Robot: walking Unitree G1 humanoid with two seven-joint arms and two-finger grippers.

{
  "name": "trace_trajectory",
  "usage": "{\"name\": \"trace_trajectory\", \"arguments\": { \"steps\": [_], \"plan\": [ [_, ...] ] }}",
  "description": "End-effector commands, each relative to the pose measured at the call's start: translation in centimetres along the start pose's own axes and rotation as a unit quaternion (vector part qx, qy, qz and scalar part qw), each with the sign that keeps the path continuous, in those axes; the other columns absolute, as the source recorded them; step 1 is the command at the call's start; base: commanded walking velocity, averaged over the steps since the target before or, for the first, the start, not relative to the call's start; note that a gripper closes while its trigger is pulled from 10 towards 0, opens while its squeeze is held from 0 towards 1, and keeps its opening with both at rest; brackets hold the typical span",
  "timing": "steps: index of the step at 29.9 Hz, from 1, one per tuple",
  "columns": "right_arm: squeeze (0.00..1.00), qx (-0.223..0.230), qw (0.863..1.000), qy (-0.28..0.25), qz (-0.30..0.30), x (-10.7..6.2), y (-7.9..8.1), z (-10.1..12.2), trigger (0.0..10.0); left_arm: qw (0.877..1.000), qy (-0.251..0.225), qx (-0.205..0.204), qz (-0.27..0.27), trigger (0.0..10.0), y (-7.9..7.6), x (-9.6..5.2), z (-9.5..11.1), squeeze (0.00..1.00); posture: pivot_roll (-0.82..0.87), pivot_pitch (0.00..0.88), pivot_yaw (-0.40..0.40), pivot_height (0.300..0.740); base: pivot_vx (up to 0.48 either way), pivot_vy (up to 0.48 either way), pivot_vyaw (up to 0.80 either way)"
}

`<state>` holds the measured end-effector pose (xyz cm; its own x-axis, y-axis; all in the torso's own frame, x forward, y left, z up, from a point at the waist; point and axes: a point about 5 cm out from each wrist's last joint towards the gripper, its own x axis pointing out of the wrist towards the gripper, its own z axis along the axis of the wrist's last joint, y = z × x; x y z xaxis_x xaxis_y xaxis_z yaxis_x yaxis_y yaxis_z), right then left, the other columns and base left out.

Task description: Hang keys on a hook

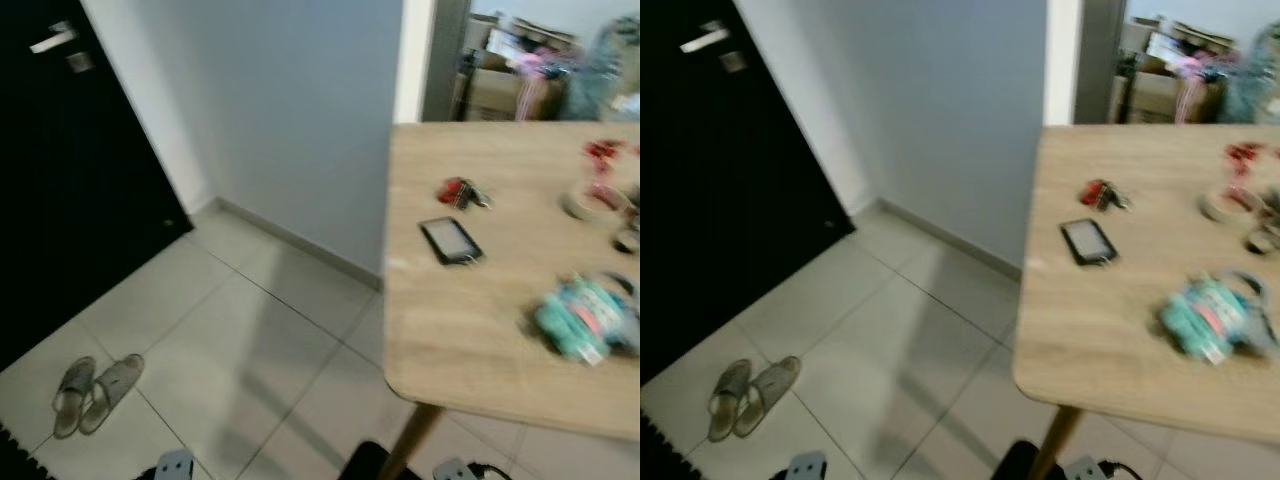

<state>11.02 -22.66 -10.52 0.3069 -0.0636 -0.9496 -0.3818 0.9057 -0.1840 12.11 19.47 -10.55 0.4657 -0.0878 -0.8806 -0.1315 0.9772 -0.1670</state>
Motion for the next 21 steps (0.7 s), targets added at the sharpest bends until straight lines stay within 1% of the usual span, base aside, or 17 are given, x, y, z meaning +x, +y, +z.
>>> {"name": "trace_trajectory", "arguments": {
  "steps": [1, 8, 14, 16, 18, 19, 21],
  "plan": [
    [0.00, 0.011, 1.000, -0.005, 0.023, 0.1, 1.4, 0.1, 10.0, 1.000, 0.012, 0.004, 0.006, 10.0, 0.6, -0.2, -0.6, 0.00, -0.08, 0.083, 0.099, 0.740, 0.000, 0.000, 0.80],
    [0.00, 0.013, 1.000, -0.005, 0.027, 0.2, 1.6, 0.2, 10.0, 1.000, 0.013, 0.014, 0.006, 10.0, 0.7, -0.3, -0.5, 0.00, -0.08, 0.082, 0.102, 0.740, 0.000, 0.000, 0.80],
    [0.00, 0.014, 0.999, -0.010, 0.030, 0.3, 2.0, 0.9, 10.0, 1.000, 0.014, 0.018, 0.006, 10.0, 0.8, -0.3, -0.5, 0.00, -0.08, 0.081, 0.104, 0.740, 0.000, 0.000, 0.80],
    [0.00, 0.014, 0.999, -0.015, 0.032, 0.3, 2.3, 1.6, 10.0, 1.000, 0.014, 0.020, 0.007, 10.0, 0.8, -0.3, -0.5, 0.00, -0.08, 0.079, 0.105, 0.740, 0.000, 0.000, 0.80],
    [0.00, 0.014, 0.999, -0.023, 0.037, 0.4, 3.1, 2.8, 10.0, 1.000, 0.014, 0.021, 0.007, 10.0, 0.8, -0.3, -0.5, 0.00, -0.08, 0.079, 0.105, 0.740, 0.000, 0.000, 0.80],
    [0.00, 0.014, 0.999, -0.023, 0.037, 0.4, 3.1, 2.8, 10.0, 1.000, 0.014, 0.021, 0.007, 10.0, 0.8, -0.3, -0.5, 0.00, -0.08, 0.079, 0.105, 0.740, 0.000, 0.000, 0.80],
    [0.00, 0.012, 0.999, -0.030, 0.041, 0.5, 3.7, 3.6, 10.0, 1.000, 0.014, 0.022, 0.007, 10.0, 0.8, -0.3, -0.5, 0.00, -0.08, 0.079, 0.105, 0.740, 0.000, 0.000, 0.80]
  ]
}}
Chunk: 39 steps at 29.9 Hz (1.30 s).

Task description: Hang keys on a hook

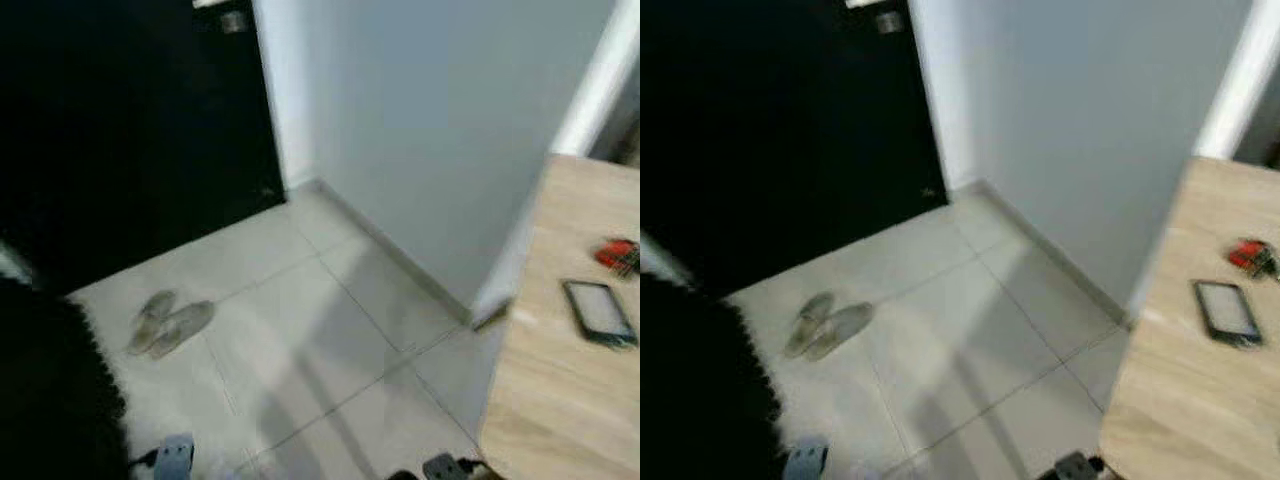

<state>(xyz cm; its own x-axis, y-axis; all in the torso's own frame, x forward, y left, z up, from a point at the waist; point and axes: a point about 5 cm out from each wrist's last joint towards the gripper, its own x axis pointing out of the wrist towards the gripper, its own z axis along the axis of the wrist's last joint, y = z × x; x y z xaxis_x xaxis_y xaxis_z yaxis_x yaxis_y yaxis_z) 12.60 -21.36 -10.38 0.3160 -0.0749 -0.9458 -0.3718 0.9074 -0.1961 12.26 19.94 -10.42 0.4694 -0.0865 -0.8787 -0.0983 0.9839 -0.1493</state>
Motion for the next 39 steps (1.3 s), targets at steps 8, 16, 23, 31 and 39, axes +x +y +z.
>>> {"name": "trace_trajectory", "arguments": {
  "steps": [8, 16, 23, 31, 39],
  "plan": [
    [0.00, 0.007, 0.998, -0.036, 0.051, 0.2, 4.1, 3.1, 10.0, 1.000, 0.016, 0.001, 0.006, 10.0, 0.4, -0.2, -0.7, 0.00, -0.08, 0.067, 0.102, 0.740, 0.000, 0.000, 0.80],
    [0.00, 0.005, 0.999, -0.037, 0.029, 0.2, 4.6, 4.1, 10.0, 1.000, 0.017, 0.001, 0.004, 10.0, 0.3, -0.2, -0.8, 0.00, -0.08, 0.060, 0.099, 0.740, 0.000, 0.000, 0.30],
    [0.00, 0.008, 0.999, -0.025, 0.023, 0.2, 3.1, 2.6, 10.0, 1.000, 0.020, -0.006, -0.002, 10.0, 0.1, -0.2, -1.0, 0.00, -0.09, 0.064, 0.094, 0.740, 0.116, 0.000, 0.00],
    [0.00, 0.008, 1.000, -0.022, 0.020, 0.2, 2.8, 2.4, 10.0, 1.000, 0.021, -0.007, -0.003, 10.0, 0.0, -0.2, -1.2, 0.00, -0.09, 0.066, 0.091, 0.740, 0.306, 0.000, 0.00],
    [0.00, -0.007, 0.999, -0.027, 0.037, 0.2, 3.1, 2.5, 10.0, 1.000, 0.017, -0.014, -0.004, 10.0, 0.0, -0.2, -1.2, 0.00, -0.09, 0.066, 0.091, 0.740, 0.072, 0.000, 0.59]
  ]
}}
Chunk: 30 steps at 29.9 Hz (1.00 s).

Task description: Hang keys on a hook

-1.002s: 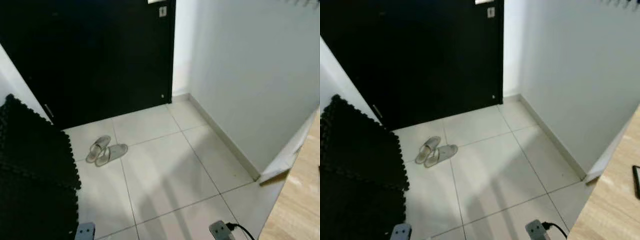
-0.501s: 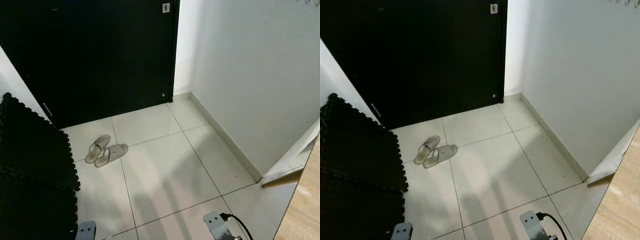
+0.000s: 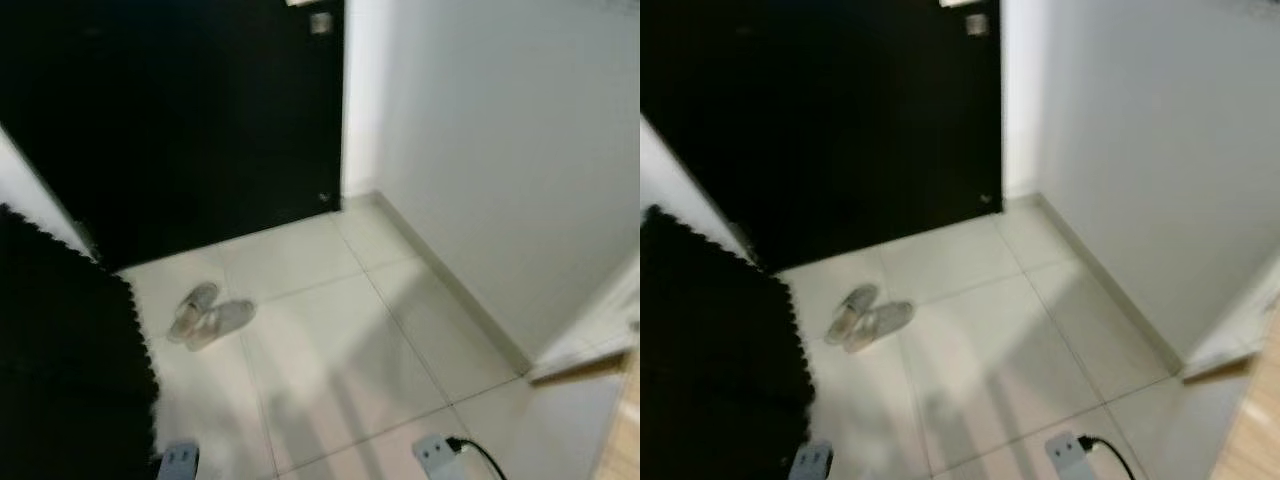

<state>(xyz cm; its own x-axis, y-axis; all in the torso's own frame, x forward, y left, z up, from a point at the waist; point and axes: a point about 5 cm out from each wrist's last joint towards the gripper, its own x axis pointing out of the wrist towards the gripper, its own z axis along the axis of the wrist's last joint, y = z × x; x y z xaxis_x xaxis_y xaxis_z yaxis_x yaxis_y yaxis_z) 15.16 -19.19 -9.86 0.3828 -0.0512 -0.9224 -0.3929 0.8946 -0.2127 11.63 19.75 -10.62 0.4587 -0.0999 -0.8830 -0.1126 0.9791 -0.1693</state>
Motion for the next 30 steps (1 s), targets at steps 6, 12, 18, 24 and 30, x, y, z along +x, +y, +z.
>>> {"name": "trace_trajectory", "arguments": {
  "steps": [6, 12, 18, 24, 30],
  "plan": [
    [0.00, 0.014, 0.999, 0.008, 0.043, 0.00, 2.34, -0.73, 10.0, 1.000, 0.010, -0.003, 0.003, 10.0, 0.20, -0.12, -0.53, 0.00, -0.09, 0.075, 0.094, 0.740, 0.000, 0.000, 0.80],
    [0.00, 0.029, 0.999, 0.009, 0.023, 0.00, 1.93, -0.82, 10.0, 1.000, 0.010, 0.000, 0.000, 10.0, 0.23, -0.14, -0.50, 0.00, -0.09, 0.077, 0.097, 0.740, 0.000, 0.000, 0.18],
    [0.00, 0.027, 0.999, 0.012, 0.021, 0.00, 1.85, -0.90, 10.0, 1.000, 0.013, 0.010, -0.003, 10.0, 0.26, -0.15, -0.49, 0.00, -0.08, 0.079, 0.098, 0.740, 0.000, 0.000, 0.00],
    [0.00, 0.027, 0.999, 0.013, 0.020, 0.00, 1.85, -0.91, 10.0, 1.000, 0.014, 0.015, -0.007, 10.0, 0.24, -0.15, -0.46, 0.00, -0.08, 0.081, 0.098, 0.740, 0.230, 0.000, 0.00],
    [0.00, 0.032, 0.999, 0.015, 0.017, 0.00, 1.86, -0.93, 10.0, 1.000, 0.016, 0.020, -0.007, 10.0, 0.26, -0.15, -0.47, 0.00, -0.08, 0.081, 0.098, 0.740, 0.289, 0.000, 0.00]
  ]
}}
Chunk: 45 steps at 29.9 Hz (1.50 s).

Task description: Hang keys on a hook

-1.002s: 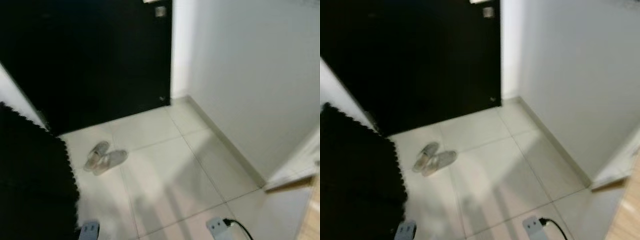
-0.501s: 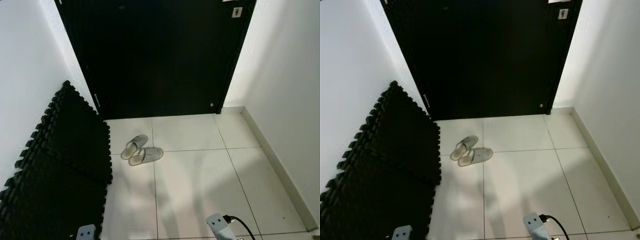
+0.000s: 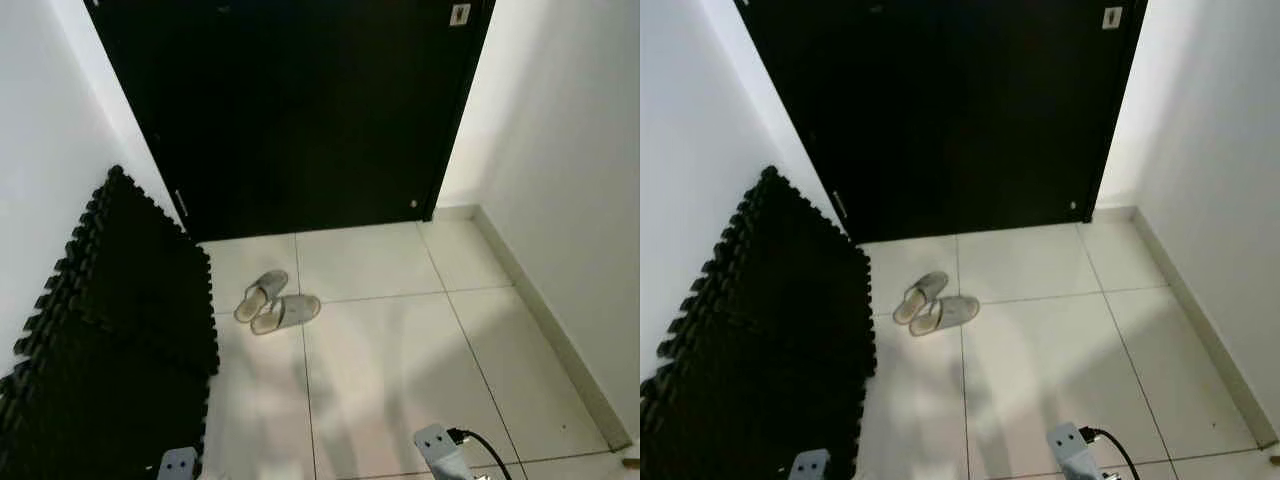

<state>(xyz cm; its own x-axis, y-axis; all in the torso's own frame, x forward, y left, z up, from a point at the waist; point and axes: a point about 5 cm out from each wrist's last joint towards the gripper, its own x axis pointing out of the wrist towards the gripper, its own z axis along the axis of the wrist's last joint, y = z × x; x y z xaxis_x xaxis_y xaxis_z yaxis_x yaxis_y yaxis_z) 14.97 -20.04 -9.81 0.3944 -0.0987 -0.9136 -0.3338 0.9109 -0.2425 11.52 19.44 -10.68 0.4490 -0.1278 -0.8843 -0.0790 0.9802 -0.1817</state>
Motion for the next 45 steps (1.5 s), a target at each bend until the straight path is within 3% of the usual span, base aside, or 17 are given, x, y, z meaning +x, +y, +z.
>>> {"name": "trace_trajectory", "arguments": {
  "steps": [1, 9, 45],
  "plan": [
    [0.00, 0.009, 0.999, 0.013, 0.041, -0.05, 2.50, -0.56, 10.0, 1.000, 0.009, 0.007, 0.005, 10.0, 0.47, -0.18, -0.30, 0.00, -0.09, 0.079, 0.096, 0.740, 0.401, 0.000, 0.00],
    [0.00, 0.011, 0.999, 0.017, 0.039, -0.04, 2.40, -0.63, 10.0, 1.000, 0.009, 0.008, 0.003, 10.0, 0.37, -0.15, -0.29, 0.00, -0.08, 0.074, 0.093, 0.740, 0.401, 0.000, -0.08],
    [0.00, 0.007, 0.999, 0.043, -0.002, -0.04, 1.80, -1.03, 10.0, 1.000, 0.008, 0.017, -0.003, 10.0, 0.21, -0.12, -0.27, 0.00, -0.09, 0.070, 0.096, 0.740, 0.398, 0.000, -0.80]
  ]
}}
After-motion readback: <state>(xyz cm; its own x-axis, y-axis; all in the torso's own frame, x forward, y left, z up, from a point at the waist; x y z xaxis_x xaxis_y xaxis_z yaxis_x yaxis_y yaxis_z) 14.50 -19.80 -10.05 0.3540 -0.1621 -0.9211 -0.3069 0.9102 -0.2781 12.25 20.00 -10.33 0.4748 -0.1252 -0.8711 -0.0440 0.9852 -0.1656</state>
